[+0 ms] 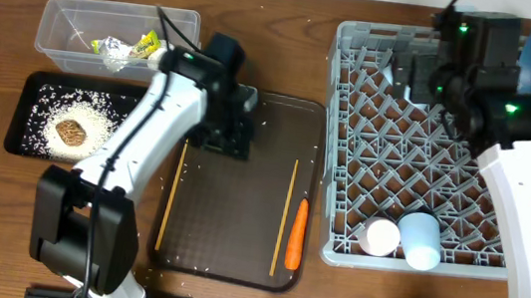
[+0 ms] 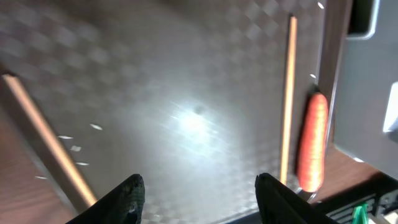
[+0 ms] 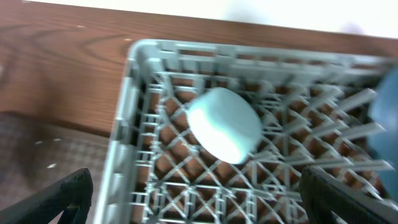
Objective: Sort waste into correct bins and load items into the dishwasher rack
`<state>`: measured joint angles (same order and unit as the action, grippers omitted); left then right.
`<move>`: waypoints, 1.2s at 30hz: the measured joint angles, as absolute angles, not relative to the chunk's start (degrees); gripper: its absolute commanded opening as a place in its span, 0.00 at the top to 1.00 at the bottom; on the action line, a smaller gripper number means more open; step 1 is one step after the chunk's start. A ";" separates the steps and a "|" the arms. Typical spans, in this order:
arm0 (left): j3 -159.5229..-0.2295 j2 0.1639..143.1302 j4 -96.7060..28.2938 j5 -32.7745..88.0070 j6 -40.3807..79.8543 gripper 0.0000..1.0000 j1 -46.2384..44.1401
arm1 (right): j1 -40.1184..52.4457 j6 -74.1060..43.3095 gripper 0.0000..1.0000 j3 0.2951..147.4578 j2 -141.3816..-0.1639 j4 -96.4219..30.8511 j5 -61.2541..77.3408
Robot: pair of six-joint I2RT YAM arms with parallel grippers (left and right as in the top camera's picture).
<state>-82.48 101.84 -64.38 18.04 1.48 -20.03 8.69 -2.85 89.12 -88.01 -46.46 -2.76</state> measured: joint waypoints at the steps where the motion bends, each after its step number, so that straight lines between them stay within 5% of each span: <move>1: -81.82 101.78 -63.92 18.06 2.94 0.42 -21.12 | 7.86 -2.94 0.01 89.12 -88.01 -46.92 -3.09; 9: -71.66 101.23 -54.39 13.69 16.10 0.42 -32.67 | 5.69 -3.46 0.01 89.12 -88.01 -47.94 -2.46; 15: -70.83 101.23 -53.56 10.66 20.86 0.41 -31.35 | 7.27 -3.46 0.01 89.12 -88.01 -47.62 4.12; 22: -70.83 101.23 -53.23 19.16 13.43 0.39 -30.04 | 14.17 -3.49 0.01 89.12 -88.01 -47.86 2.13; 36: -70.83 101.89 -52.12 22.48 9.32 0.27 -46.09 | 11.03 -4.12 0.01 89.12 -88.01 -50.22 -1.41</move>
<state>-70.83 101.89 -52.12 22.48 9.32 -46.09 11.03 -4.12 89.12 -88.01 -50.22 -1.41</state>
